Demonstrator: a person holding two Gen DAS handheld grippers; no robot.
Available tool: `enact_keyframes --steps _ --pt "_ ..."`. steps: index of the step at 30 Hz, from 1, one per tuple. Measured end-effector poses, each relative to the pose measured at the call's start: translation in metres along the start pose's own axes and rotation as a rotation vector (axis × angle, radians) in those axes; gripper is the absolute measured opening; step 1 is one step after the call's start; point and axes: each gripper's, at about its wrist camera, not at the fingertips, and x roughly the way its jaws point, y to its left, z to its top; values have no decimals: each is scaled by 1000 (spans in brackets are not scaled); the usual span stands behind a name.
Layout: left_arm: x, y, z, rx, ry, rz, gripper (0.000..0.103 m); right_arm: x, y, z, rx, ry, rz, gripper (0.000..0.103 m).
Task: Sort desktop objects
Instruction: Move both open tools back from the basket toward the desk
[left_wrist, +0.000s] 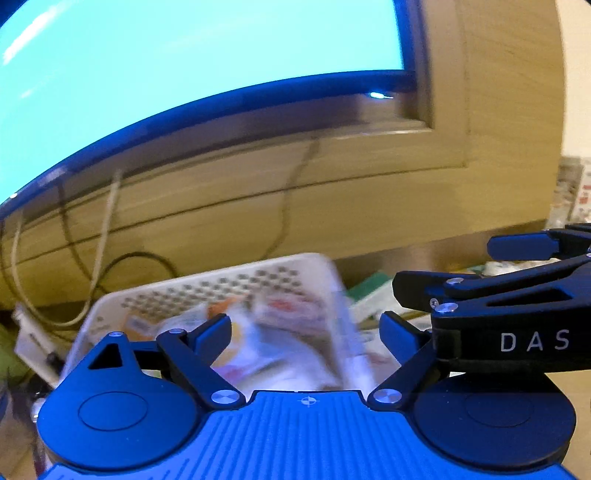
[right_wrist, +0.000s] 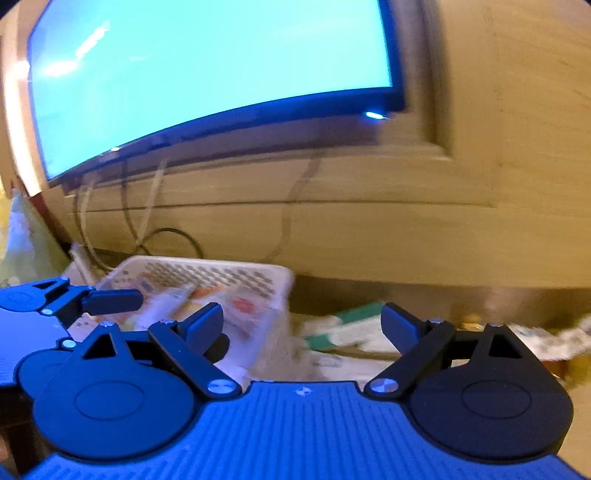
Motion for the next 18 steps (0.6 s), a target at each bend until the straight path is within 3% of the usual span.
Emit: enact_keyframes --steps 10,18 --pt "10 -76 1 1 5 -70 95 -27 -71 -15 29 20 -61 94" --pt "35 -132 -22 28 72 -117 95 -27 -111 -45 25 65 -110 94"
